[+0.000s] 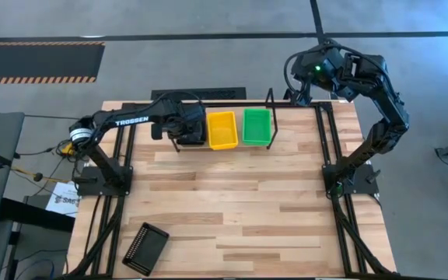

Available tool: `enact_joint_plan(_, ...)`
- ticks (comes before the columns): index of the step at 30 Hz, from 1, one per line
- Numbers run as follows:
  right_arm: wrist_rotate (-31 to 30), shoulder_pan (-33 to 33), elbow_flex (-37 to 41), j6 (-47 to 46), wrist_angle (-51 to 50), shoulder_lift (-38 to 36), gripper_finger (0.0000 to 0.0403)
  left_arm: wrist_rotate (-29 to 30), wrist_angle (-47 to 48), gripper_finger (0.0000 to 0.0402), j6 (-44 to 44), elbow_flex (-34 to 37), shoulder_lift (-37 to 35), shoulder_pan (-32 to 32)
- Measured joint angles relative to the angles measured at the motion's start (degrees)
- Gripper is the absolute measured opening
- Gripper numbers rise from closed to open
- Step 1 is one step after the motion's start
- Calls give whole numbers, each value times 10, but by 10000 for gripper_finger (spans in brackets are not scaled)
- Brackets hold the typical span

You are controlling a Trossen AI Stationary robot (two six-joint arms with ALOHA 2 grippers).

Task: Stack baskets on shelf by color
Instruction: Stack the top black bin on top of the black bin on the shelf

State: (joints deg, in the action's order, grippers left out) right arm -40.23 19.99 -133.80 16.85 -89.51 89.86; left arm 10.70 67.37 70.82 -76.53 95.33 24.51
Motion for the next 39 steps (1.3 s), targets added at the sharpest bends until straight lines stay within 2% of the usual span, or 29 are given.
enact_joint_plan(8,2,0,0,-3,0,0,1,-9,-17,0,-26,-8,0,0)
enact_joint_plan(14,31,0,0,-3,0,0,1,-10,-11,0,-29,-10,1,0)
enact_joint_plan(26,31,0,0,-3,4,0,1,15,-9,2,-97,-10,2,-2)
enact_joint_plan(31,31,0,0,-3,4,0,1,16,-9,28,-106,-10,2,-2)
enact_joint_plan(39,31,0,0,-3,4,0,1,24,-7,101,-107,-12,3,0)
